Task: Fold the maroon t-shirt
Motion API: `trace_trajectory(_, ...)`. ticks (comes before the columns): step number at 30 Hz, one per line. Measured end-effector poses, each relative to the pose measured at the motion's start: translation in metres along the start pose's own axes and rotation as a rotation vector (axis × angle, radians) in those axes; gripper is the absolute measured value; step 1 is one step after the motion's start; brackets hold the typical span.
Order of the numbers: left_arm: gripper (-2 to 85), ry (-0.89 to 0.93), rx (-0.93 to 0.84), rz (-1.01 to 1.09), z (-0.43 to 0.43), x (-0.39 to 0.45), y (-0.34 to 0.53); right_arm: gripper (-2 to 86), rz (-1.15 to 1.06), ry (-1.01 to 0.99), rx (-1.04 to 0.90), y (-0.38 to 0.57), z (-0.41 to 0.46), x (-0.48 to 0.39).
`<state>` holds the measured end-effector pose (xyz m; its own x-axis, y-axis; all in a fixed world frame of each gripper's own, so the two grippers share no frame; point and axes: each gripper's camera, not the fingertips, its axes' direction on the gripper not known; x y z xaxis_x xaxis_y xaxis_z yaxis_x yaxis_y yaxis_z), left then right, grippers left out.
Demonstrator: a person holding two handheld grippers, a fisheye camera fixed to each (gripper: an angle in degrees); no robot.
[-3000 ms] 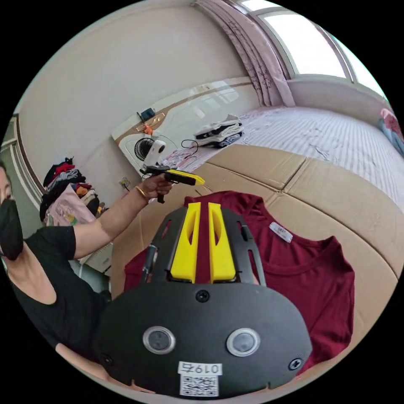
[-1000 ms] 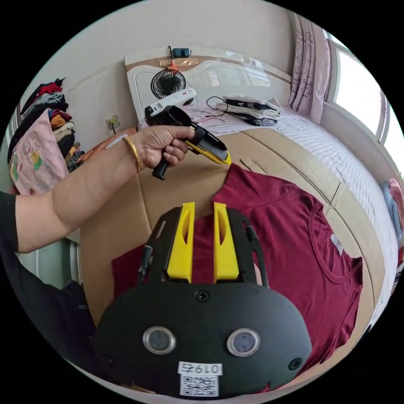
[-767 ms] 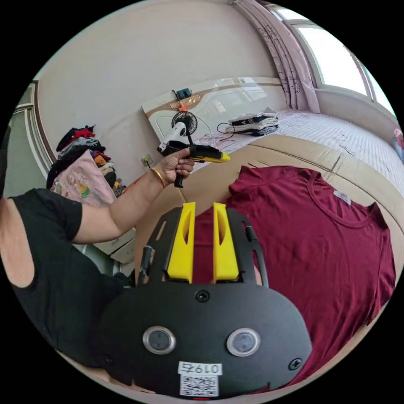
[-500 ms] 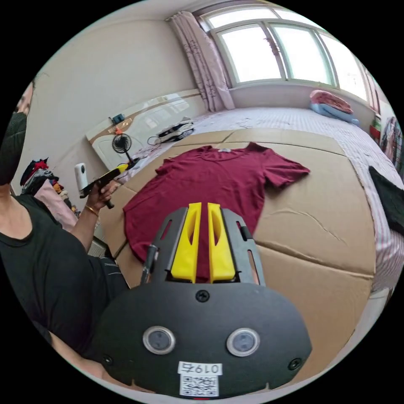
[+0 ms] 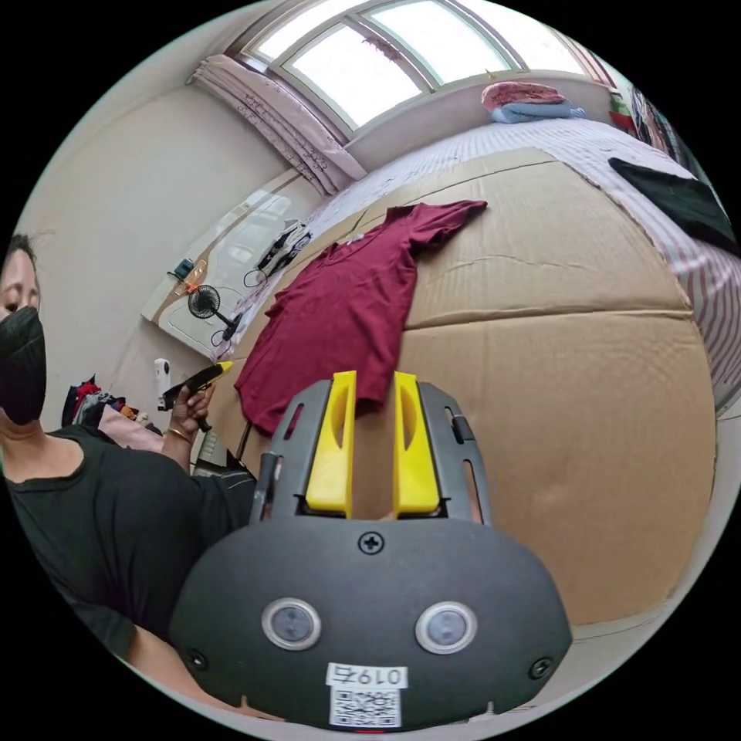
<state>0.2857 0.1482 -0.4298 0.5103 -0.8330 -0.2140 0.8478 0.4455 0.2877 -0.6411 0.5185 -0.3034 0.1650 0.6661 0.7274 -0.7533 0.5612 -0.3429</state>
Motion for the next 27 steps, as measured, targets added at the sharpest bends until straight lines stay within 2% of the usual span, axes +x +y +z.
trace_trajectory(6,2.5,-0.032,-0.019,-0.091,0.01,-0.022,-0.008,8.0,0.077,0.07,0.027,-0.015,0.005,-0.022)
trace_trajectory(10,3.7,-0.02,-0.01,-0.115,0.007,-0.037,-0.015,3.1,0.039,0.123,-0.011,-0.023,0.007,-0.04)
trace_trajectory(17,6.7,0.149,-0.049,-0.161,0.014,-0.065,-0.036,1.1,0.036,0.111,-0.028,-0.039,-0.003,-0.054)
trace_trajectory(27,3.6,0.089,-0.118,-0.106,0.023,-0.056,-0.061,0.7,0.048,0.083,-0.029,-0.047,-0.019,-0.068)
